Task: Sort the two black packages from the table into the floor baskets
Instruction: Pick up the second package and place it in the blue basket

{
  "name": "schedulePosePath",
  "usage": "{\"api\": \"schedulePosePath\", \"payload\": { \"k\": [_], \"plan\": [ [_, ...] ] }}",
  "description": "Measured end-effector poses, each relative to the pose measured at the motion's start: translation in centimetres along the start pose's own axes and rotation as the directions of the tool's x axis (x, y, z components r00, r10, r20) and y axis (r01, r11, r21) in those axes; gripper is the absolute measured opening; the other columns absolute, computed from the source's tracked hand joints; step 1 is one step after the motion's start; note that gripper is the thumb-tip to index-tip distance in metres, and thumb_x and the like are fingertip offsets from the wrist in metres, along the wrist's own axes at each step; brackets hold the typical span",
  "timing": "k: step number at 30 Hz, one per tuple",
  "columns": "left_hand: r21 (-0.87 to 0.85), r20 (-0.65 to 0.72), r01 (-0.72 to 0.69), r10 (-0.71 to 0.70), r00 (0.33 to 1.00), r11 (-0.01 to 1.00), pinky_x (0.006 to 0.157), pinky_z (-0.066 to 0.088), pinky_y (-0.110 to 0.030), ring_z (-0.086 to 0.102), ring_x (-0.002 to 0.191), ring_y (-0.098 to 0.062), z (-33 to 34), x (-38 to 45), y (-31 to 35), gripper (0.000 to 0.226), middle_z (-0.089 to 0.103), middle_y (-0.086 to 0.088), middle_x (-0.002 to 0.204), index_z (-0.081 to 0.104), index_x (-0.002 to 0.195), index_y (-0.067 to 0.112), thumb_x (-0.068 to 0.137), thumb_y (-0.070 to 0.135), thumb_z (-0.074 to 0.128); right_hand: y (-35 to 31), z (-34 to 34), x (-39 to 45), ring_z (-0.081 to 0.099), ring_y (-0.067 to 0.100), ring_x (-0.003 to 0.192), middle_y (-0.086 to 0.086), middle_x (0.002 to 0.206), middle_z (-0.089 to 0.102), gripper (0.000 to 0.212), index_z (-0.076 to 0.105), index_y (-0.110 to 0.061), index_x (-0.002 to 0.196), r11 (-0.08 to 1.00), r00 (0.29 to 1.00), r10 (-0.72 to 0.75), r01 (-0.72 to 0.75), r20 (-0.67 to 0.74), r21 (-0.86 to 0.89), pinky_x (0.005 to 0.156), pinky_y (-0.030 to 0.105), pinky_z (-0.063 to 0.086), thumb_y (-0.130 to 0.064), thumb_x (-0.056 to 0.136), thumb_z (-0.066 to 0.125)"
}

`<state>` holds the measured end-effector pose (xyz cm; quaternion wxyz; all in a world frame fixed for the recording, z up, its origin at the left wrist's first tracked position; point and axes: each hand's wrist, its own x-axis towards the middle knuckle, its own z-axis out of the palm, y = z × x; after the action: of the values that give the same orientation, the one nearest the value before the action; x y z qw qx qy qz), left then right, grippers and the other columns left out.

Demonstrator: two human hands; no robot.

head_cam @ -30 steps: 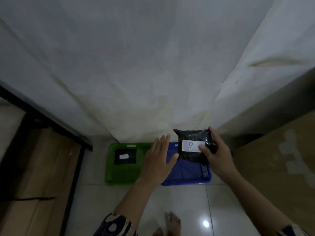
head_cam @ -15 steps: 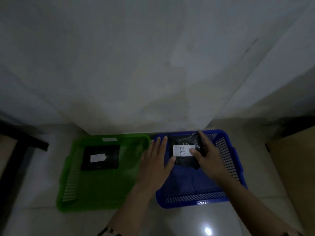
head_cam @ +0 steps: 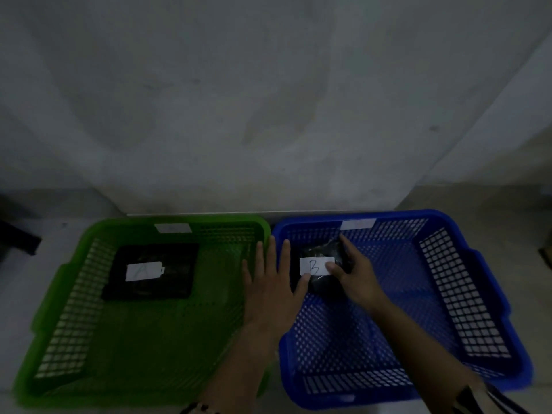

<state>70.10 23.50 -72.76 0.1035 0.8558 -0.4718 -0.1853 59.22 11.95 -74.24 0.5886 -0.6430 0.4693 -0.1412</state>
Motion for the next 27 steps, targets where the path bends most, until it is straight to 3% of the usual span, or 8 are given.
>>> {"api": "schedulePosePath", "payload": {
  "k": [6, 9, 12, 15, 17, 21, 25, 27],
  "plan": [
    [-0.057, 0.042, -0.014, 0.016, 0.999, 0.998, 0.113, -0.009, -0.042, -0.035, 0.127, -0.021, 0.4, 0.4, -0.3, 0.078, -0.033, 0.001, 0.139, -0.027, 0.127, 0.028, 0.062, 0.07, -0.017, 1.5, 0.6, 1.0, 0.04, 0.027, 0.128, 0.014, 0.144, 0.038, 0.061, 0.027, -0.011, 0.138, 0.998, 0.998, 0.031, -0.034, -0.057, -0.047, 0.104, 0.036, 0.036, -0.004, 0.085, 0.056],
    [-0.073, 0.019, -0.071, 0.072, 0.997, 0.995, 0.108, -0.012, -0.039, -0.037, 0.125, -0.028, 0.6, 0.4, -0.5, 0.083, -0.029, -0.002, 0.141, -0.023, 0.129, 0.028, 0.058, 0.069, -0.033, 1.7, 1.1, 1.1, 0.039, 0.029, 0.129, 0.016, 0.143, 0.039, 0.058, 0.031, -0.008, 0.136, 0.989, 0.993, -0.003, -0.015, -0.118, -0.149, 0.108, 0.039, 0.033, -0.006, 0.085, 0.059],
    [-0.078, 0.02, -0.081, 0.083, 0.996, 0.994, 0.106, -0.013, -0.037, -0.038, 0.125, -0.027, 0.7, 0.4, -0.7, 0.085, -0.03, -0.001, 0.142, -0.024, 0.129, 0.028, 0.054, 0.067, -0.037, 1.9, 1.6, 0.9, 0.043, 0.032, 0.124, 0.02, 0.137, 0.044, 0.053, 0.038, -0.005, 0.132, 0.971, 0.982, -0.065, 0.022, -0.177, -0.236, 0.106, 0.04, 0.035, -0.008, 0.084, 0.06],
    [-0.066, 0.023, -0.076, 0.078, 0.997, 0.995, 0.108, -0.009, -0.037, -0.037, 0.126, -0.024, 0.6, 0.5, -0.7, 0.086, -0.03, 0.0, 0.142, -0.025, 0.129, 0.029, 0.052, 0.067, -0.039, 2.3, 1.9, 0.8, 0.043, 0.038, 0.122, 0.025, 0.134, 0.043, 0.041, 0.046, -0.002, 0.126, 0.889, 0.965, -0.201, 0.107, -0.17, -0.445, 0.104, 0.04, 0.035, -0.009, 0.086, 0.057],
    [-0.035, 0.045, -0.069, 0.07, 0.996, 0.997, 0.113, -0.004, -0.042, -0.036, 0.126, -0.024, 0.5, 0.5, -0.6, 0.088, -0.031, 0.0, 0.141, -0.027, 0.128, 0.029, 0.05, 0.066, -0.041, 2.3, 2.3, 0.8, 0.029, 0.037, 0.133, 0.022, 0.145, 0.033, 0.042, 0.04, -0.006, 0.131, 0.825, 0.975, -0.211, 0.136, -0.076, -0.548, 0.112, 0.041, 0.024, -0.017, 0.092, 0.048],
    [0.047, 0.072, -0.036, 0.033, 0.997, 0.998, 0.115, 0.0, -0.046, -0.036, 0.125, -0.025, 0.1, 0.4, -0.3, 0.081, -0.033, -0.001, 0.139, -0.029, 0.127, 0.028, 0.056, 0.067, -0.036, 2.9, 3.0, 0.4, -0.004, 0.025, 0.143, 0.01, 0.156, -0.002, 0.061, 0.006, -0.016, 0.142, 0.721, 0.998, -0.063, 0.067, 0.031, -0.69, 0.117, 0.039, 0.002, -0.043, 0.094, 0.031],
    [0.095, 0.119, 0.012, -0.023, 0.993, 0.995, 0.115, 0.0, -0.051, -0.035, 0.125, -0.022, -0.2, 0.6, -0.1, 0.064, -0.032, -0.001, 0.144, -0.029, 0.128, 0.027, 0.071, 0.054, -0.019, 2.1, 3.0, 0.5, -0.009, 0.023, 0.143, 0.008, 0.156, -0.011, 0.065, -0.005, -0.018, 0.142, 0.634, 0.997, 0.052, 0.013, 0.059, -0.773, 0.117, 0.041, -0.002, -0.049, 0.093, 0.024],
    [0.047, 0.153, 0.046, -0.052, 0.987, 0.998, 0.114, -0.003, -0.053, -0.031, 0.131, -0.02, -1.2, 0.4, 0.1, 0.057, -0.025, -0.001, 0.151, -0.023, 0.136, 0.027, 0.091, 0.052, -0.001, 0.9, 2.5, 0.2, -0.008, 0.023, 0.143, 0.008, 0.156, -0.011, 0.064, -0.004, -0.019, 0.142, 0.665, 0.994, 0.078, 0.005, 0.075, -0.747, 0.117, 0.042, -0.001, -0.049, 0.093, 0.023]
  ]
}}
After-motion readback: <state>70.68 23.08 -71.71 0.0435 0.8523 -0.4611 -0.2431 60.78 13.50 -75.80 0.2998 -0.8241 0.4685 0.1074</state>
